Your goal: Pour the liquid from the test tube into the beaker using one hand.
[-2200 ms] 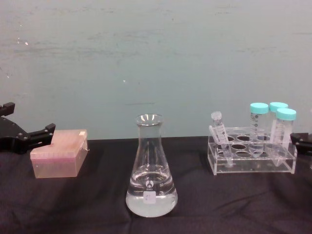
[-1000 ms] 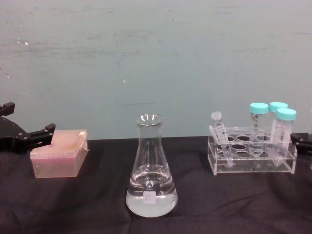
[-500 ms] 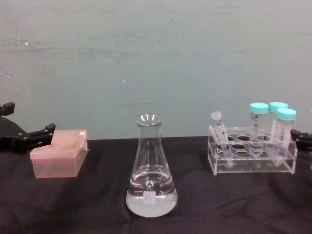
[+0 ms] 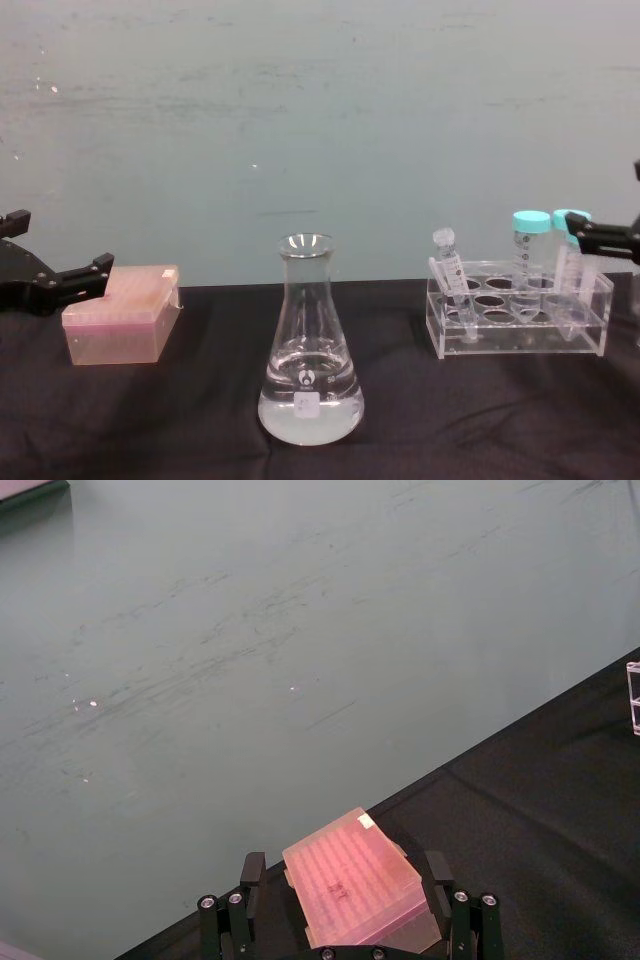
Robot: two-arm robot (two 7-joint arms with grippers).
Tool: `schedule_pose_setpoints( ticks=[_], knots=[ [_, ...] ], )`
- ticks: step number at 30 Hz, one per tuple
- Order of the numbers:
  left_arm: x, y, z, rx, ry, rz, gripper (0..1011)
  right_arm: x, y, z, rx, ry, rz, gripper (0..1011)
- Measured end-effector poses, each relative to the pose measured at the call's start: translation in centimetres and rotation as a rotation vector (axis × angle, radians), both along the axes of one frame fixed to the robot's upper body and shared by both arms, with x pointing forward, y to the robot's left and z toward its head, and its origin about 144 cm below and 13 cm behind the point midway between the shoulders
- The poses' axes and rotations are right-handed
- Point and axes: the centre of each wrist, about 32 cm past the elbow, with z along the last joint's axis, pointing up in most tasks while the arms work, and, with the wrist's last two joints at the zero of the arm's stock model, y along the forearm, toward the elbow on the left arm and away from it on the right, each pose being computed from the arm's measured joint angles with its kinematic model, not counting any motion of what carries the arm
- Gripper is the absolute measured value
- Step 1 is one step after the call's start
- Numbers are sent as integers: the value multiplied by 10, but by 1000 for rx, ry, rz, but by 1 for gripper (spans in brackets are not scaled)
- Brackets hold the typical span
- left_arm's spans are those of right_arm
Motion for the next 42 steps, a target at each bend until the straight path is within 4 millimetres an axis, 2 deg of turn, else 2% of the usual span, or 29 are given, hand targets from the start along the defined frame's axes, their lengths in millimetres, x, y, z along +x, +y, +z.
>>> schedule_pose_setpoints(
  ticks=[14,20,28,42],
  knots=[
    [0,0,0,0,0,0,1000,38,3,19,50,19,166,1003],
    [0,0,0,0,0,0,1000,48,9,22,44,35,228,1003],
    [0,0,0,0,0,0,1000,58,18,24,36,67,298,1003],
    [0,0,0,0,0,0,1000,91,27,14,72,174,385,1003]
  ],
)
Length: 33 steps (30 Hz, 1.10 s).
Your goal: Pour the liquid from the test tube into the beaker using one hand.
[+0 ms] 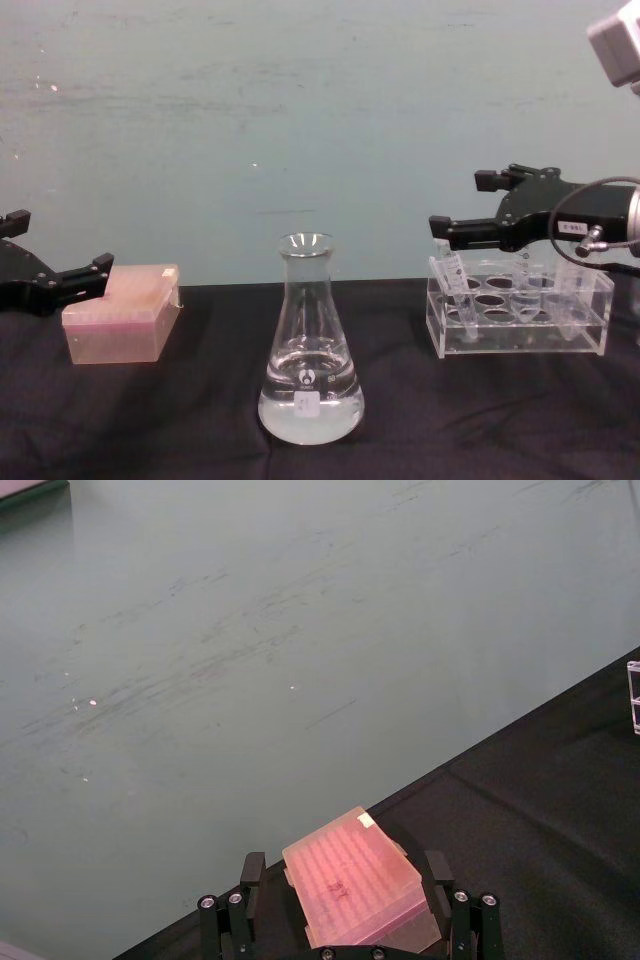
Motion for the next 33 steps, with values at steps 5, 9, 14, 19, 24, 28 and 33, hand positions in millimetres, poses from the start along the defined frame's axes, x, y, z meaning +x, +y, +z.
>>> schedule_pose_setpoints(
  ticks=[5,9,14,19,24,28,33],
  knots=[
    [0,0,0,0,0,0,1000,5,2,-2,-4,14,19,1003],
    [0,0,0,0,0,0,1000,8,3,-3,-6,22,28,1003],
    [0,0,0,0,0,0,1000,11,2,-4,-8,32,24,1003],
    [0,0,0,0,0,0,1000,14,1,-5,-10,38,15,1003],
    [0,0,0,0,0,0,1000,20,1,-8,-18,51,8,1003],
    [0,0,0,0,0,0,1000,23,1,-10,-24,62,11,1003],
    [0,0,0,0,0,0,1000,27,2,-12,-30,71,21,1003]
  ],
)
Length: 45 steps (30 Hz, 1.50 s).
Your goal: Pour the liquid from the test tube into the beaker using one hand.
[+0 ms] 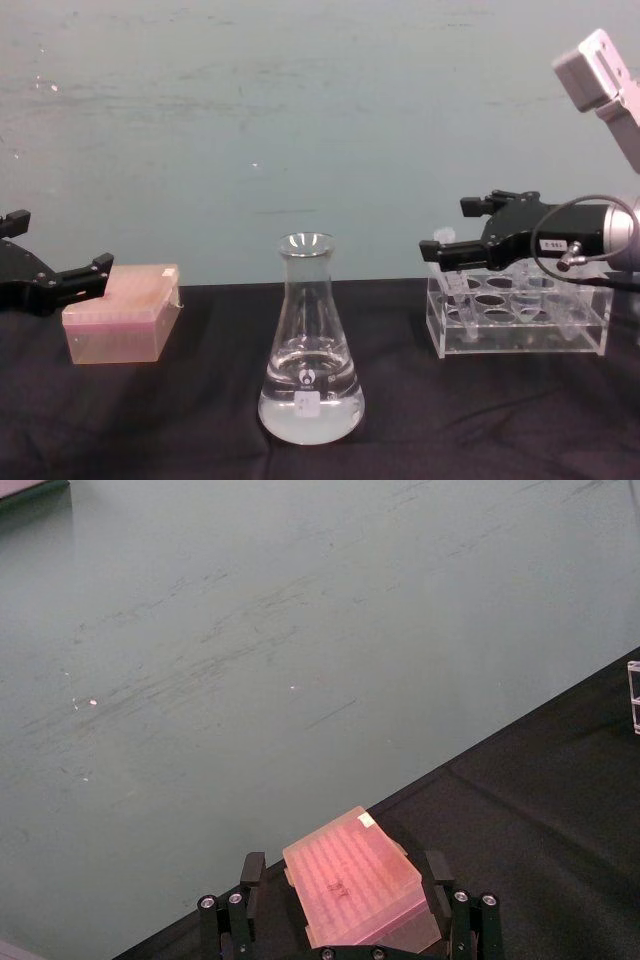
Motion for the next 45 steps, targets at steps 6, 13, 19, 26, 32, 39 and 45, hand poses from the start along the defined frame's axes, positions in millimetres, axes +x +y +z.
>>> schedule_pose_setpoints(
  ticks=[6,13,19,26,32,39,45],
  knots=[
    [0,0,0,0,0,0,1000,4,3,-2,-11,12,12,1003],
    [0,0,0,0,0,0,1000,7,4,-3,-19,24,10,1003],
    [0,0,0,0,0,0,1000,9,3,-6,-25,37,6,1003],
    [0,0,0,0,0,0,1000,11,4,-7,-31,45,8,1003],
    [0,0,0,0,0,0,1000,11,5,-8,-36,47,13,1003],
    [0,0,0,0,0,0,1000,7,4,-8,-42,43,2,1003],
    [0,0,0,0,0,0,1000,7,4,-8,-42,45,1,1003]
  ],
)
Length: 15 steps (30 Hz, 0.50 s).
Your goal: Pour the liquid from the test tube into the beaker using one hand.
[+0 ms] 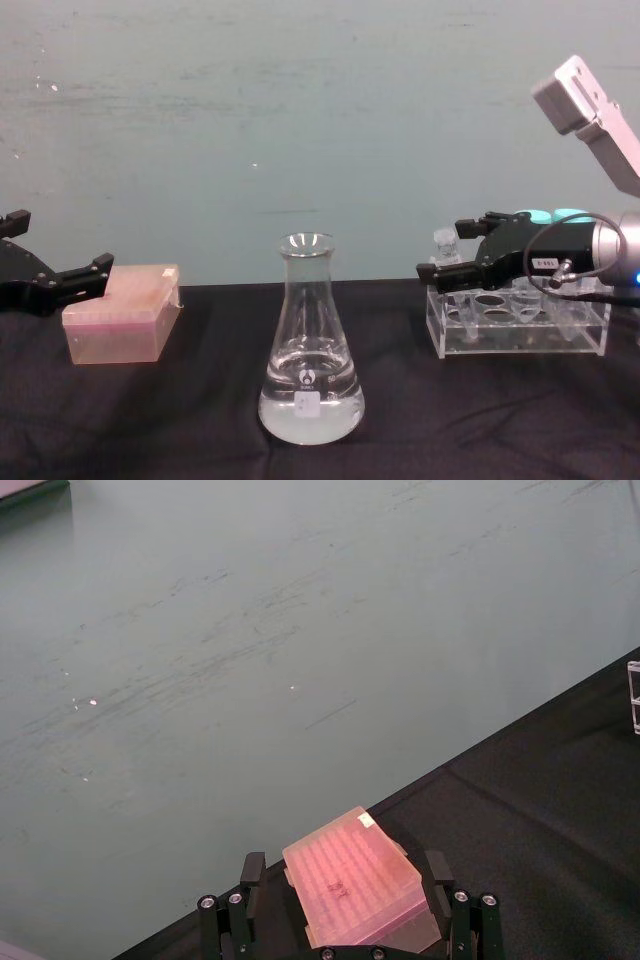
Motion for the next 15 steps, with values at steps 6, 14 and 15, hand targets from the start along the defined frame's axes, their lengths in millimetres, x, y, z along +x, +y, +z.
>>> schedule_pose_setpoints(
  ticks=[6,14,15],
  knots=[
    [0,0,0,0,0,0,1000,0,0,0,0,1,0,1003],
    [0,0,0,0,0,0,1000,1,0,0,1,2,1,969],
    [0,0,0,0,0,0,1000,1,0,0,1,2,1,954]
  ],
)
